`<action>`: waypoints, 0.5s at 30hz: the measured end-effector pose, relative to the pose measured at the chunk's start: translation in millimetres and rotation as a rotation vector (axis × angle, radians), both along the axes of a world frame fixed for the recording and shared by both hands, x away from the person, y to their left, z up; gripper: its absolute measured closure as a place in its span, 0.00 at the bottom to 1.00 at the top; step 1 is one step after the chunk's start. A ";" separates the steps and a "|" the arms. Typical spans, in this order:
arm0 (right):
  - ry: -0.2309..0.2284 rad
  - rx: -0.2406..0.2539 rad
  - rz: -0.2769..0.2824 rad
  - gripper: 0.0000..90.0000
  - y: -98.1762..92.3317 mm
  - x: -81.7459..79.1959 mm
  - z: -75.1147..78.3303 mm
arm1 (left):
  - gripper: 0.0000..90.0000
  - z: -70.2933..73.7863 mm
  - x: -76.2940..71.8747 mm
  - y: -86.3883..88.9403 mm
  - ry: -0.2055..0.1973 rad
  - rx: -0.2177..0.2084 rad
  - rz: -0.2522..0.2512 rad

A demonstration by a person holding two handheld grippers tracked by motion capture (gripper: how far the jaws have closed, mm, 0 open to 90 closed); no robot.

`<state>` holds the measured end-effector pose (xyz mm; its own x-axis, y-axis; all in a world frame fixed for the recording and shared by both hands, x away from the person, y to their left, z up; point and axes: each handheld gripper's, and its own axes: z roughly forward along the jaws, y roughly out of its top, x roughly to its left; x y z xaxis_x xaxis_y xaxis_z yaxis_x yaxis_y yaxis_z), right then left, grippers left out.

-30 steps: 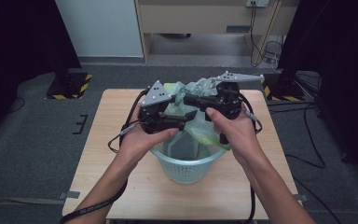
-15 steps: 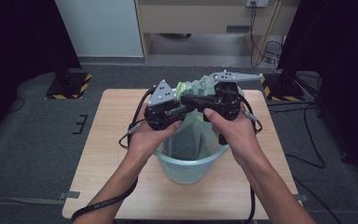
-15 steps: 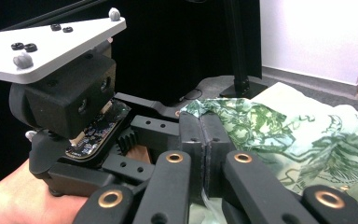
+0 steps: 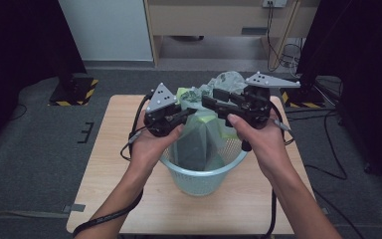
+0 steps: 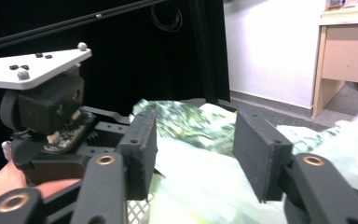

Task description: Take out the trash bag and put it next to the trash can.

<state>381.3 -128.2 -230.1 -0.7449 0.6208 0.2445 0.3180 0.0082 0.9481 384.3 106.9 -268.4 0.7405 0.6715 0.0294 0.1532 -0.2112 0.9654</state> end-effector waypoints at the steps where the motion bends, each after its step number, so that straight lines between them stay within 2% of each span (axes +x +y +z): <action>1: -0.001 0.001 0.000 0.51 -0.6 0.0 -0.4 | 0.96 0.6 0.0 2.2 -0.001 -0.003 0.004; 4: -0.006 -0.003 -0.003 0.48 -0.9 -0.4 -2.0 | 0.96 2.1 0.0 8.6 0.000 -0.015 0.011; 9: 0.003 -0.052 -0.028 0.48 0.3 2.1 -9.8 | 0.96 6.5 -2.2 19.2 -0.016 -0.040 0.020; 15: 0.022 -0.094 -0.010 0.43 10.6 8.8 -22.4 | 0.96 9.9 -3.6 24.4 -0.011 -0.081 -0.010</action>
